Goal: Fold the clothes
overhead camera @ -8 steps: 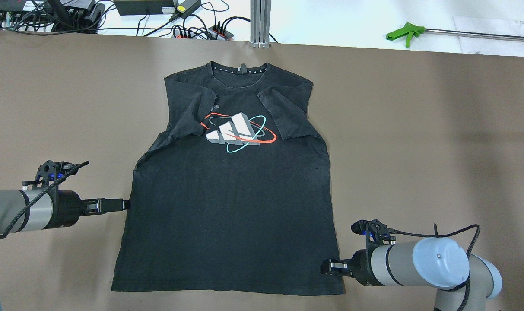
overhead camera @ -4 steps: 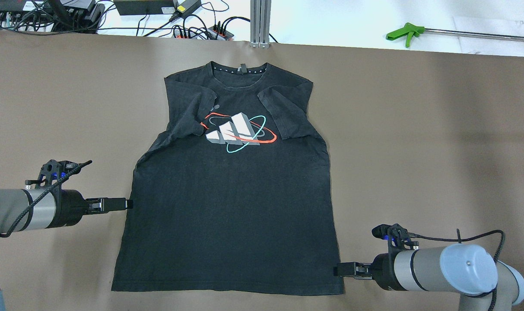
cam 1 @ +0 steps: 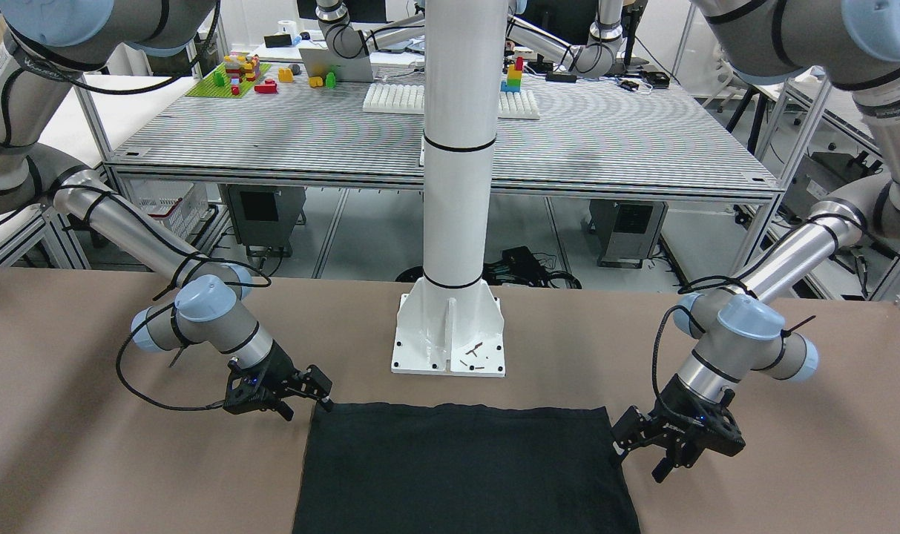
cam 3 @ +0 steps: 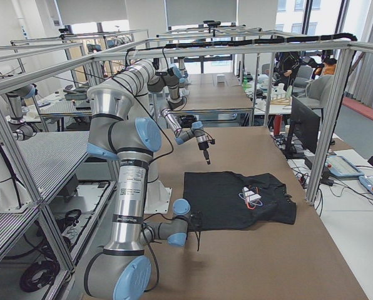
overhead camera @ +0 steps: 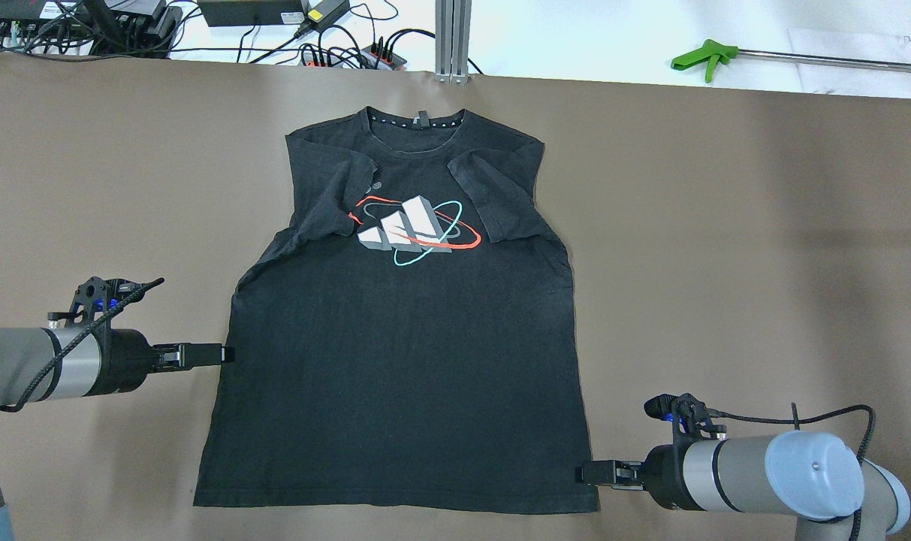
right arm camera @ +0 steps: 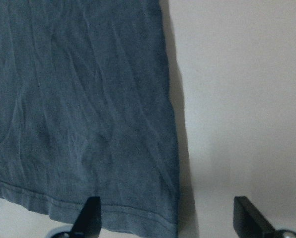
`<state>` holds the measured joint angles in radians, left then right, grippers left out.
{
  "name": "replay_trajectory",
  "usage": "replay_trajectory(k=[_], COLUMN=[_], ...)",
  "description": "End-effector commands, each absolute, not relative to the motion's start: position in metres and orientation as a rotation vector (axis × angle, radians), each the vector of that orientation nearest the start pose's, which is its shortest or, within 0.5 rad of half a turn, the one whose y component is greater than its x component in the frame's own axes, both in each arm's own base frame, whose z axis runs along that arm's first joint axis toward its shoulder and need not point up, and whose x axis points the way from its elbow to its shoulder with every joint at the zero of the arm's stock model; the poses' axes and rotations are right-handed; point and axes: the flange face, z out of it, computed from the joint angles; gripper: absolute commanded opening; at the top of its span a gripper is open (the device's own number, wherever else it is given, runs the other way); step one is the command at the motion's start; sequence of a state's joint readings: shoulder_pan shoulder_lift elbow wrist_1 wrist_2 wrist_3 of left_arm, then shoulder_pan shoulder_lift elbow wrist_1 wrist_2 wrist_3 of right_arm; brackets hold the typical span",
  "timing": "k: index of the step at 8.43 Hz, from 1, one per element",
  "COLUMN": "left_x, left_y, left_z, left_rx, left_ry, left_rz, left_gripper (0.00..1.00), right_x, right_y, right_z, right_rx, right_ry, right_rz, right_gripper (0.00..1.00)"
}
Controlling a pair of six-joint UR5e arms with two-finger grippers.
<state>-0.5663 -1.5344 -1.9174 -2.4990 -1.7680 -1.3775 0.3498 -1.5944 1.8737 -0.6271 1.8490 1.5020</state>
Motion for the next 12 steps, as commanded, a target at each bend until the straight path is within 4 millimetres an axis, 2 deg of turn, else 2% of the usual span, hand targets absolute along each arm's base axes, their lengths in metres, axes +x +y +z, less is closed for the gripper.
replay_trajectory(k=[1, 2, 4, 7, 8, 11, 12], left_x=[0.349, 0.349, 0.349, 0.35, 0.351, 0.35, 0.346], left_y=[-0.355, -0.355, -0.355, -0.355, -0.356, -0.355, -0.347], left_z=[0.409, 0.409, 0.41, 0.409, 0.408, 0.407, 0.399], left_rx=[0.294, 0.294, 0.294, 0.294, 0.295, 0.299, 0.298], left_ry=[1.204, 1.204, 1.203, 1.204, 1.207, 1.211, 1.23], left_rz=[-0.2, -0.2, -0.201, -0.2, -0.2, -0.2, -0.19], left_gripper=[0.94, 0.94, 0.94, 0.94, 0.94, 0.94, 0.94], right_x=[-0.436, -0.446, -0.455, -0.454, -0.454, -0.45, -0.449], right_y=[-0.262, -0.256, -0.257, -0.26, -0.259, -0.26, -0.261], right_z=[0.411, 0.408, 0.405, 0.412, 0.413, 0.411, 0.41], right_rx=[0.009, 0.011, 0.013, 0.01, 0.008, 0.009, 0.013], right_ry=[-1.239, -1.234, -1.237, -1.225, -1.224, -1.232, -1.24], right_rz=[0.066, 0.059, 0.058, 0.062, 0.062, 0.061, 0.062], right_gripper=[0.94, 0.94, 0.91, 0.17, 0.01, 0.0, 0.0])
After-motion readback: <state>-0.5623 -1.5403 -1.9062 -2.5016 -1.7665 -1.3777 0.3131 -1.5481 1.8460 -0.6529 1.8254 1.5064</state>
